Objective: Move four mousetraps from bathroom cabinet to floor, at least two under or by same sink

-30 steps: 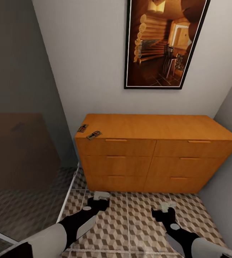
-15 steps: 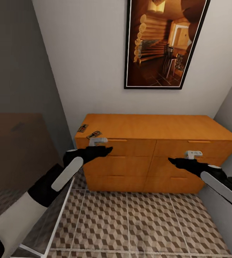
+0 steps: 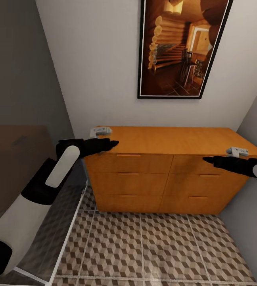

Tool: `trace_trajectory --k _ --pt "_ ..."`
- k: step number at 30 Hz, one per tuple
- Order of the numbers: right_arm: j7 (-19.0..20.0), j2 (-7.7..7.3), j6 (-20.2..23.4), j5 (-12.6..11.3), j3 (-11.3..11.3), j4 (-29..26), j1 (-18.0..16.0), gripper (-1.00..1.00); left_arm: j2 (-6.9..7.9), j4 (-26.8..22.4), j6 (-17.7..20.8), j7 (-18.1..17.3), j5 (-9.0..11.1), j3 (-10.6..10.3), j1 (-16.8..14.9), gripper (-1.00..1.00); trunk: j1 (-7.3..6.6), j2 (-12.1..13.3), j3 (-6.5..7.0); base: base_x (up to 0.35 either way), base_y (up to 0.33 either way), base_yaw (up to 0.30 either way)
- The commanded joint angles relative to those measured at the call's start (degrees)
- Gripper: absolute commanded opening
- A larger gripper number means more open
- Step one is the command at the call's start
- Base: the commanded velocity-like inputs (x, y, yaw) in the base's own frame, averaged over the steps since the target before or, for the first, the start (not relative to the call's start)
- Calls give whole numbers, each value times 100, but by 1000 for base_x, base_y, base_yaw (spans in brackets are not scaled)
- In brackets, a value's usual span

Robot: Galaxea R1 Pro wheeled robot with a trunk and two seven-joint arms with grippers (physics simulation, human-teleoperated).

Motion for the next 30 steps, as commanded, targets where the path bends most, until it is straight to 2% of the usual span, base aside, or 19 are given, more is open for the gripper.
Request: trace_trajectory --k 1,5,8,12,15,16,19,20,21,22,24,25,27,28,29,30 --pt "-58 -4 87 -61 -42 -25 -20 100 -29 -8 63 59 63 83 -69 100 0 -3 -6 0 0 0" --pt "-61 0 199 -56 -113 -51 -78 100 -67 -10 147 62 66 230 -290 100 0 -3 -6 0 0 0" --pt "-100 33 211 -49 -125 -47 -141 100 -69 -6 165 65 61 263 -401 100 0 -3 -6 0 0 0" --pt "-357 214 191 -45 -119 -42 -212 100 -79 16 178 71 53 276 -542 100 0 -3 -6 0 0 0" --pt "-700 503 170 -25 -115 -49 -267 100 -108 26 180 72 51 274 -693 100 0 -3 -6 0 0 0" --pt "-839 700 150 -3 -114 -51 -320 100 -141 34 176 77 48 272 -769 100 0 -3 -6 0 0 0" --pt "-981 1019 97 86 -108 -39 -406 100 -191 50 166 87 38 270 -853 100 0 -3 -6 0 0 0" --pt "-1038 1232 48 230 -103 -29 -451 100 -212 60 158 92 30 270 -890 100 0 -3 -6 0 0 0" --pt "-1058 1335 22 335 -101 -22 -469 100 -219 65 153 96 27 269 -905 100 0 -3 -6 0 0 0" --pt "-1087 1533 -38 616 -99 -14 -496 100 -229 69 146 106 19 269 -931 100 0 -3 -6 0 0 0" --pt "-1104 1724 -97 974 -97 -8 -510 100 -234 74 142 116 14 269 -951 100 0 -3 -6 0 0 0" --pt "-1117 1915 -150 1369 -96 -7 -516 100 -233 78 139 129 11 267 -964 100 0 -3 -6 0 0 0" --pt "-1125 2109 -190 1767 -97 -7 -520 100 -227 81 137 143 9 264 -969 100 0 -3 -6 0 0 0" --pt "-1128 2308 -218 2138 -104 -5 -520 100 -216 83 139 154 10 260 -969 100 0 -3 -6 0 0 0" --pt "-1129 2403 -227 2301 -109 -4 -518 100 -208 82 140 158 13 258 -967 100 0 -3 -6 0 0 0" --pt "-1131 2573 -241 2575 -116 -2 -508 100 -192 78 144 160 16 255 -963 100 0 -3 -6 0 0 0"
